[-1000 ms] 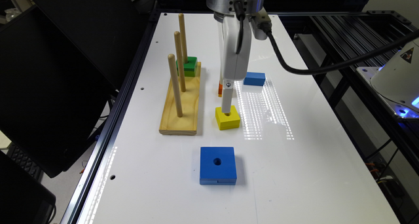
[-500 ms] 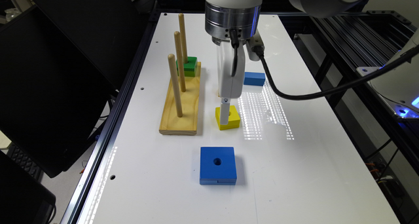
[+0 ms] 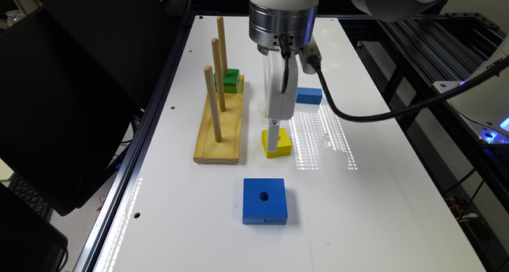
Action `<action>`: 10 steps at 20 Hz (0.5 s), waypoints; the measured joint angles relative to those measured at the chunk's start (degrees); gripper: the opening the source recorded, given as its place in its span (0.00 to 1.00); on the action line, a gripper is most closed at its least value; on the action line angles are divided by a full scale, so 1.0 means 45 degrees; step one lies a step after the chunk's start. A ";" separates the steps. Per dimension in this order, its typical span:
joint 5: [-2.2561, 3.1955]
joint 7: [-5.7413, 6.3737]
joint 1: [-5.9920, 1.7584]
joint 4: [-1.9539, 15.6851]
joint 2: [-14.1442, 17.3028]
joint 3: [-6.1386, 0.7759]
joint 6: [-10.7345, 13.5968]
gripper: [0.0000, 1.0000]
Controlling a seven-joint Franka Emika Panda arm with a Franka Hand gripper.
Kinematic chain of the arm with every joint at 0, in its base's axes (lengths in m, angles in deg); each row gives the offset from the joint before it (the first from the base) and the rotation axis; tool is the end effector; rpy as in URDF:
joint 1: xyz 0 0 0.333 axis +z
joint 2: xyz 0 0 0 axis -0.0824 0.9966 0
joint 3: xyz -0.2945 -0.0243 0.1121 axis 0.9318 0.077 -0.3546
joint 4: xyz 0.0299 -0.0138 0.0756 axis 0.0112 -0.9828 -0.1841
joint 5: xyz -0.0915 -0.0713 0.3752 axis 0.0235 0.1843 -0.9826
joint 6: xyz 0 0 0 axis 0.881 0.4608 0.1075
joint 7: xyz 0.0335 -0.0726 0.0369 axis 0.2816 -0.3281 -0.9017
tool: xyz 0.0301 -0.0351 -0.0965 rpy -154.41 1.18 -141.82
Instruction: Pick up yellow block.
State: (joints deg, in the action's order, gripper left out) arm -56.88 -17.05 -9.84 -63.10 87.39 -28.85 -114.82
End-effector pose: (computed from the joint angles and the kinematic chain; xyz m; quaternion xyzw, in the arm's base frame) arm 0.5231 0.1195 0.2234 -0.9235 0.3829 0.0066 0.0216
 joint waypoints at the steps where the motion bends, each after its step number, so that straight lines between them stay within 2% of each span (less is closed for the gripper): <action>1: 0.0000 0.0040 0.0029 -0.0018 -0.0001 -0.0009 0.0011 1.00; 10: 0.0001 0.0115 0.0052 -0.0191 -0.0034 -0.0040 0.0009 1.00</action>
State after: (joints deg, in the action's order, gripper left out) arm -56.87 -16.53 -9.61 -63.96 87.24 -29.03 -114.78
